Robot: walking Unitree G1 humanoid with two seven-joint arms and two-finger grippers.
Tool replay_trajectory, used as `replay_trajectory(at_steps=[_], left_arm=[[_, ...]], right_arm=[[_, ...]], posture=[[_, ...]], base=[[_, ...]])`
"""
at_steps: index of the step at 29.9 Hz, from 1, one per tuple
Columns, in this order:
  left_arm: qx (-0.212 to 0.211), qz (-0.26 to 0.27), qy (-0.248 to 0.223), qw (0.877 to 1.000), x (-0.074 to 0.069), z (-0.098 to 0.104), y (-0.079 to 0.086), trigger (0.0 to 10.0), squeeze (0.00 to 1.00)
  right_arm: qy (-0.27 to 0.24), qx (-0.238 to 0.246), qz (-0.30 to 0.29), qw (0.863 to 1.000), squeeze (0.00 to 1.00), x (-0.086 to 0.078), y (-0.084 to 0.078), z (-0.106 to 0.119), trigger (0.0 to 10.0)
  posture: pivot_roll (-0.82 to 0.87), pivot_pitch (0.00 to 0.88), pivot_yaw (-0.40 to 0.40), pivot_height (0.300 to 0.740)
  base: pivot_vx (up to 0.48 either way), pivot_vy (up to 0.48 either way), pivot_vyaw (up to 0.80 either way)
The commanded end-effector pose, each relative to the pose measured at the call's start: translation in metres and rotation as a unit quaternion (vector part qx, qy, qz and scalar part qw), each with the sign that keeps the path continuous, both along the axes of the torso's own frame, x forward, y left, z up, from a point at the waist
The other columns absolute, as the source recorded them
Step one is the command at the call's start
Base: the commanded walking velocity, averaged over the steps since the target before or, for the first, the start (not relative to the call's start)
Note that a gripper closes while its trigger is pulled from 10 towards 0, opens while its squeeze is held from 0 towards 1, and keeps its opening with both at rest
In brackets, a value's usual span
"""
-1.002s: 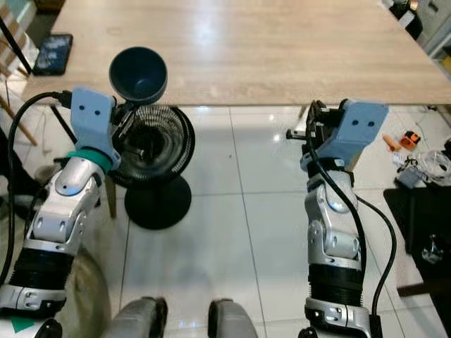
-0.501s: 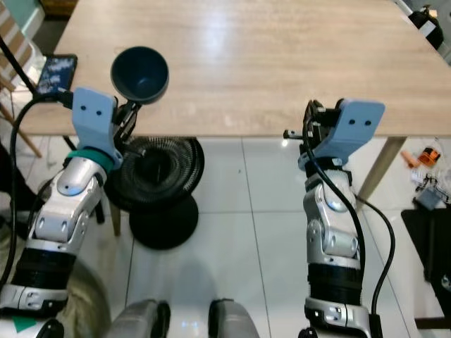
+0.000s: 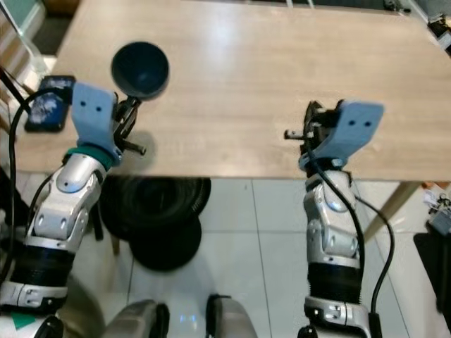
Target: Setting the table
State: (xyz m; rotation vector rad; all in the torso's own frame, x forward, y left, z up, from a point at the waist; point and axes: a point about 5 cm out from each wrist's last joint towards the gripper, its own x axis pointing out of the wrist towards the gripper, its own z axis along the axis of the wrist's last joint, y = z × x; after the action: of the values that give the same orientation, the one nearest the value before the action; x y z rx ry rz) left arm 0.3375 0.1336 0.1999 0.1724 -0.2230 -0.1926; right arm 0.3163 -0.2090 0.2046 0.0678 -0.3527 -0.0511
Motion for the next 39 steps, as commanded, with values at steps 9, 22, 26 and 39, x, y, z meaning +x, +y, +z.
replay_trajectory(at_steps=[9, 22, 26, 39], left_arm=[[-0.013, -0.029, 0.021, 0.999, -0.005, -0.006, -0.003, 10.0, 0.0], [-0.021, -0.064, 0.046, 0.997, -0.003, -0.008, -0.007, 10.0, 0.0], [-0.024, -0.059, 0.045, 0.997, -0.005, -0.009, -0.004, 10.0, 0.0], [-0.028, 0.057, 0.061, 0.996, 0.031, -0.006, 0.03, 10.0, 0.0]], right_arm=[[0.008, -0.005, 0.001, 1.0, 0.0, 0.0, 0.002, -0.005, 10.0], [0.027, -0.03, -0.001, 0.999, 0.0, 0.007, 0.002, -0.009, 10.0], [0.03, -0.038, 0.016, 0.999, 0.0, 0.01, 0.003, -0.01, 10.0], [0.026, -0.045, 0.012, 0.999, 0.0, 0.009, -0.005, -0.007, 10.0]], posture=[[0.04, 0.08, 0.026, 0.74], [0.04, 0.089, 0.03, 0.74], [0.04, 0.097, 0.028, 0.74], [0.03, 0.128, 0.033, 0.74]], base=[[0.0, 0.0, 0.0], [0.0, 0.0, 0.0], [0.0, 0.0, 0.0], [0.0, 0.0, 0.0]])
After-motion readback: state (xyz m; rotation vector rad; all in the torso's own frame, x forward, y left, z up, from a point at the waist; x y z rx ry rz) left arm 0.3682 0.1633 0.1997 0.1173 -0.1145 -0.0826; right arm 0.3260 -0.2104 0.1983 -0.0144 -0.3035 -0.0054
